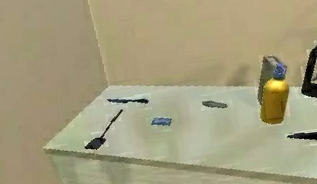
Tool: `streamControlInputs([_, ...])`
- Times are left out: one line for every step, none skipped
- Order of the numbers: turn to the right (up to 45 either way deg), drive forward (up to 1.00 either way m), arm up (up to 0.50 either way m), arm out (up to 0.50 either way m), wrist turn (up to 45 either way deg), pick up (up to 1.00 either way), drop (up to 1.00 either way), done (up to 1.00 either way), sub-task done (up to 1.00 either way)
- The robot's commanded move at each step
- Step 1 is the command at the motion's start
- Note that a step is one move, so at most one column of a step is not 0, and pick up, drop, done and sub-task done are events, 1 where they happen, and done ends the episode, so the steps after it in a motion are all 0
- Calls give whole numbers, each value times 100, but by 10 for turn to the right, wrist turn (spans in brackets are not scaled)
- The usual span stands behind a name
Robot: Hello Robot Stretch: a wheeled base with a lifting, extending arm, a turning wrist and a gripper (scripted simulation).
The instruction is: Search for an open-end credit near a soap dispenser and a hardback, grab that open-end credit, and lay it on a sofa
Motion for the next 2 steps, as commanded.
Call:
streamControlInputs([270,0,0,0,0,0,0,0,0])
streamControlInputs([0,25,0,0,0,0,0,0,0])
